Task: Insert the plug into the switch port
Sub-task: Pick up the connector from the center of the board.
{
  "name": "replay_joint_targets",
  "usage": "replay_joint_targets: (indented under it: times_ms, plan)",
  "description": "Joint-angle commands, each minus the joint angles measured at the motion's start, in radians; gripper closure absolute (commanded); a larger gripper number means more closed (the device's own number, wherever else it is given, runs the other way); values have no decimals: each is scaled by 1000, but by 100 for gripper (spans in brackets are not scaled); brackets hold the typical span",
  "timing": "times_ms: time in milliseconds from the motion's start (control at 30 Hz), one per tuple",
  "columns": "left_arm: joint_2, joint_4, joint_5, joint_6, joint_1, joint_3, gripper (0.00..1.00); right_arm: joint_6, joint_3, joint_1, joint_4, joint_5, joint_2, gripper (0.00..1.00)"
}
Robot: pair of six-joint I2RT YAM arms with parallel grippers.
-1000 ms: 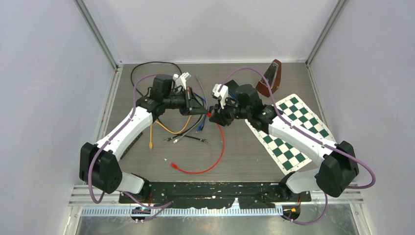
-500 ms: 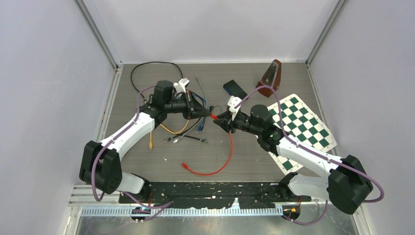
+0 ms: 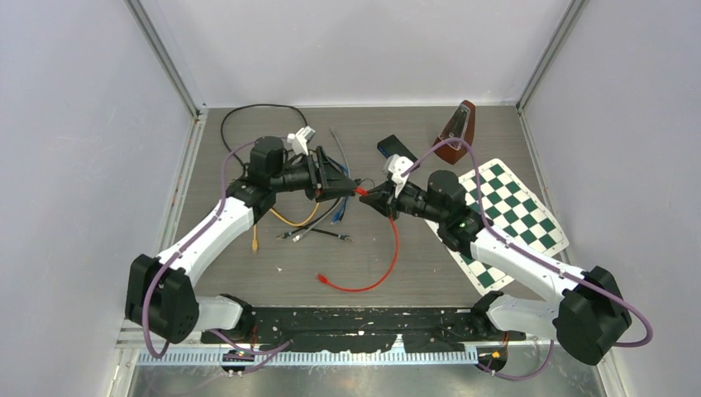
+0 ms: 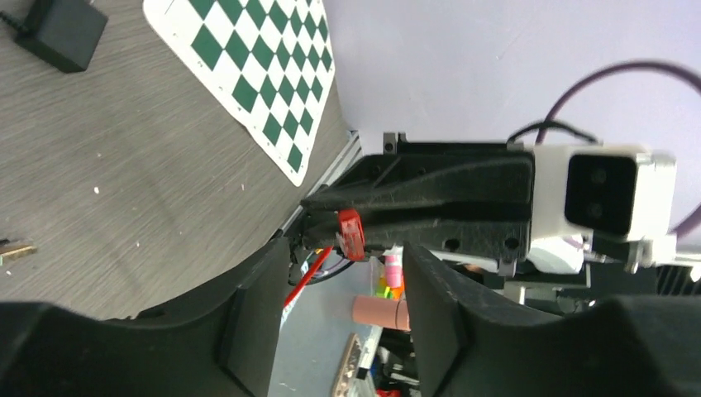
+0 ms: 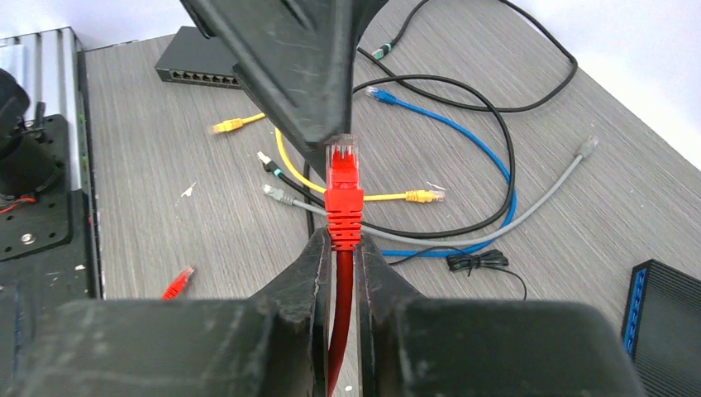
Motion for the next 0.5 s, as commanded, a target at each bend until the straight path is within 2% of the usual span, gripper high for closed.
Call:
replay_joint_targets:
  times_ms: [0,100,233,467]
  plan:
    - [-98,67,69,148,8,26,41,-6,167,-49,-178,-139,20,95]
    - [-137,-40,59,304,9,67,36,25,243,-105,-287,-300,55,95]
    - [-167,-212,9,521,9,122,35,111,305,-153,-303,-471,80,95]
    - [-231,-175,6,636,9,114,31,150,364,-164,-371,-560,95,95]
